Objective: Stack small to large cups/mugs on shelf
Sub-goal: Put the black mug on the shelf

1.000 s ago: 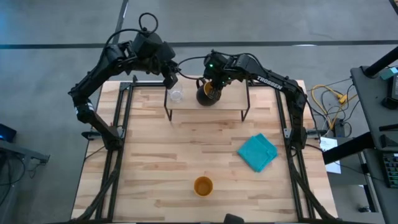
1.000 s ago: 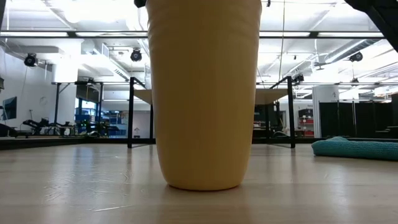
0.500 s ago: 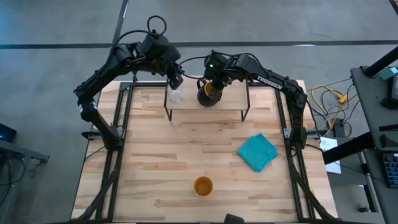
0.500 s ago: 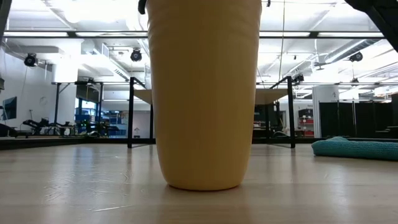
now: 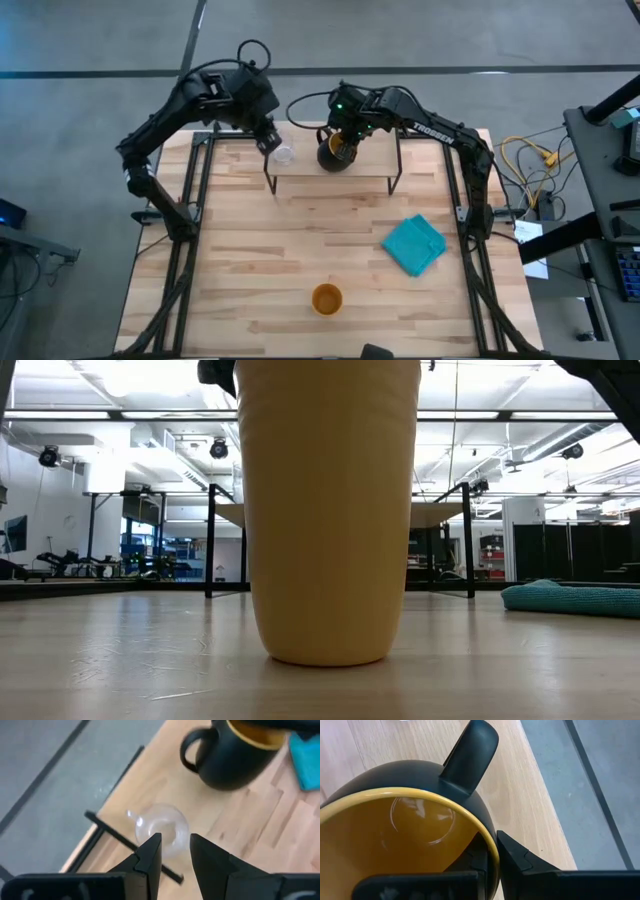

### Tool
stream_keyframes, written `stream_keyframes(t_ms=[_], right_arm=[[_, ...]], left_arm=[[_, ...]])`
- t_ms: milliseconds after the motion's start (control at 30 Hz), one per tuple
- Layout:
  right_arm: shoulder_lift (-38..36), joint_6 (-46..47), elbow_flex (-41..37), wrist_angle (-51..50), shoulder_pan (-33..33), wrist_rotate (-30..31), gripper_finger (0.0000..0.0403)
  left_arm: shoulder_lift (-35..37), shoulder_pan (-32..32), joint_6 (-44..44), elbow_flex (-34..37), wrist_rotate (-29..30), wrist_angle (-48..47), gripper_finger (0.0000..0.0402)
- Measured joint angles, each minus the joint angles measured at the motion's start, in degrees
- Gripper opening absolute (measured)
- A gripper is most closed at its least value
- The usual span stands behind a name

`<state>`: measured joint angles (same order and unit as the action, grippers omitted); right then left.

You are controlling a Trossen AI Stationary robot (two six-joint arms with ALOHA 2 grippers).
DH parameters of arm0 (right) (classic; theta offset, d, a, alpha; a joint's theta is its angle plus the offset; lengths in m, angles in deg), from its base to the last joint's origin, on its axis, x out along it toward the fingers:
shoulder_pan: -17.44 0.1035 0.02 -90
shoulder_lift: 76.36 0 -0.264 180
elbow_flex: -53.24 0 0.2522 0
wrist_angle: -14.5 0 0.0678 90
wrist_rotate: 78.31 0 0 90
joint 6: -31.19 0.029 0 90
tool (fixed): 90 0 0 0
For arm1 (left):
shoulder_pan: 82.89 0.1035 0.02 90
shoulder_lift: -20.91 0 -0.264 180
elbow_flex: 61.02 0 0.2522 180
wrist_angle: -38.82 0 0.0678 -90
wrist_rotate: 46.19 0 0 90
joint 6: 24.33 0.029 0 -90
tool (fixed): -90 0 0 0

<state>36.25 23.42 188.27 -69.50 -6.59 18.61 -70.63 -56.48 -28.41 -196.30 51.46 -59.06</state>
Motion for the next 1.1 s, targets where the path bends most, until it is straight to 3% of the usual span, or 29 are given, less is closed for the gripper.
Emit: stream_keyframes(t_ms=[267,533,633,800,967,1100], right_arm=[[0.0,0.0,0.0,-0.2,0.0,0.0,0.0013],[0.0,0.3,0.0,-1.1,0.0,0.0,0.0013],[0.0,0.3,0.0,-1.1,0.0,0.0,0.0013],[0.0,0.5,0.0,-1.2,0.0,0.0,0.0013],[0.0,0.7,0.0,-1.2,0.0,0.0,0.0013],[0.0,0.7,0.0,-1.2,0.0,-1.1,0.0013]], left_arm=[[4.7,-0.9,-3.1,0.4,2.8,-5.8,0.0089],[20.2,-1.1,-12.2,12.5,7.7,-4.5,0.0089],[26.0,-1.5,-12.0,21.8,4.7,3.9,0.0089],[31.8,-4.6,-10.0,39.1,2.3,30.7,0.0089],[32.1,-5.0,-10.5,52.5,0.3,49.9,0.0089],[29.5,-6.0,-10.1,57.8,-0.1,61.6,0.0089]])
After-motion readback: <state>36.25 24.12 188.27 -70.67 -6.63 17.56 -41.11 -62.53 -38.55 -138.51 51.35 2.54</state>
